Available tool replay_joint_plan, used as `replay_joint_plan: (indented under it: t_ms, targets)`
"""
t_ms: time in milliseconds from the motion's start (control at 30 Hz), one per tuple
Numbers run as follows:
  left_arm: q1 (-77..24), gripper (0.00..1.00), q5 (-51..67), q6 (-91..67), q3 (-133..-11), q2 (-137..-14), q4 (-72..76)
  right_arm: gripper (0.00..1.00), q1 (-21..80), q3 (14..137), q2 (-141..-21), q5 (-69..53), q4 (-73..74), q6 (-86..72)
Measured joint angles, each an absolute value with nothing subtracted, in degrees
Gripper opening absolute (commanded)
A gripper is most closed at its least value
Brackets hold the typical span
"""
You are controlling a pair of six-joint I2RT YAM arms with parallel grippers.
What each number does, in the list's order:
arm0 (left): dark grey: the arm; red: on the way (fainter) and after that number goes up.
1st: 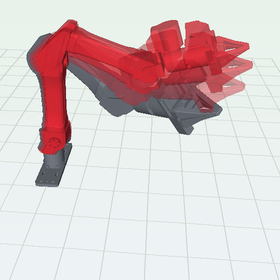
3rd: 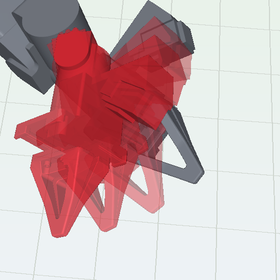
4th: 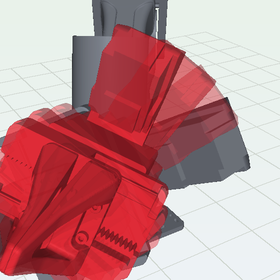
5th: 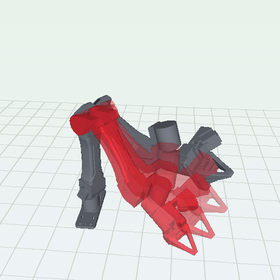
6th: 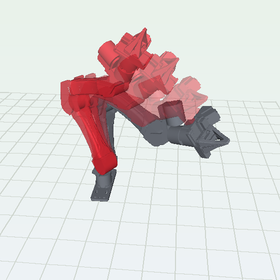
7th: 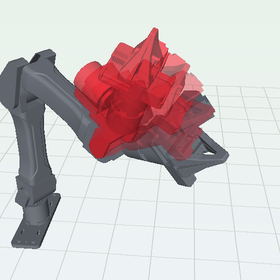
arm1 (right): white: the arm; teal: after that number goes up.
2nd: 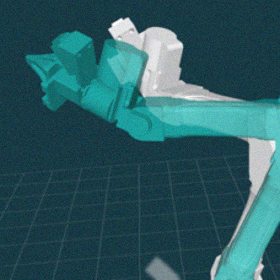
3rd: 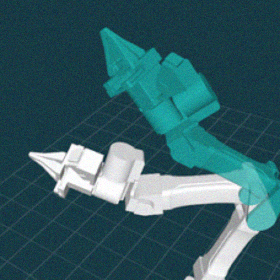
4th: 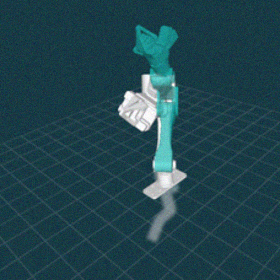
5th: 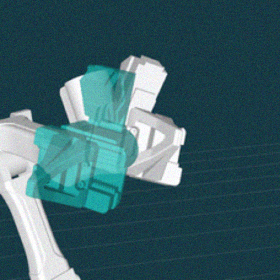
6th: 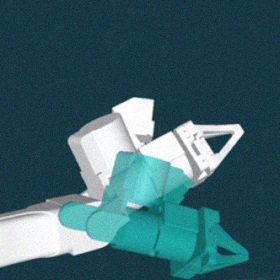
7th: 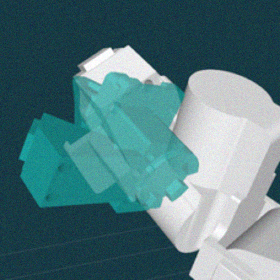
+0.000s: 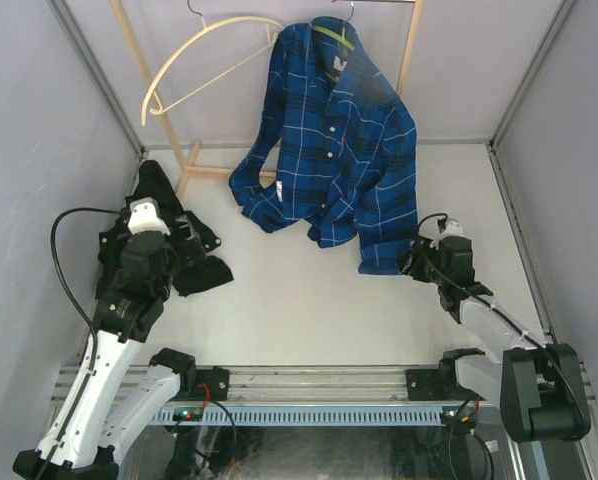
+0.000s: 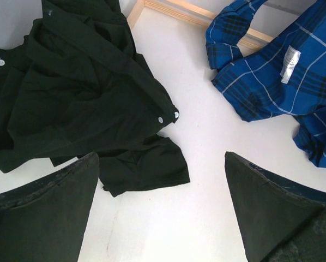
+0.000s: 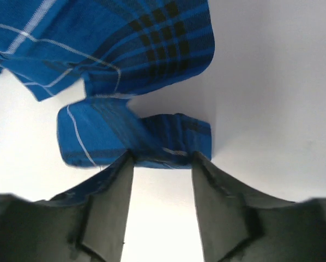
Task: Place the shirt on the hanger
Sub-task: Adjust the shirt at the center of the board.
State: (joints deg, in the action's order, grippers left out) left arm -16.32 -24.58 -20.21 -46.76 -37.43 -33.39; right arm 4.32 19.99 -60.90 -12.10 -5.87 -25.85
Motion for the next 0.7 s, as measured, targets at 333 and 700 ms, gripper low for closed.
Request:
replay_joint_plan:
  t_ms: [333, 700]
  targets:
    - [-16.32, 1.0, -23.53, -19.9, -46.65, -37.5, -33.01, 0.0, 19.9, 23.7, -71.22, -7.33, -14.35, -26.98]
    - [-16.32, 1.0, -23.27, -19.9, -46.65, -37.5, -32.64, 0.52, 30.06, 30.0, -76.23, 0.3, -14.46, -28.47]
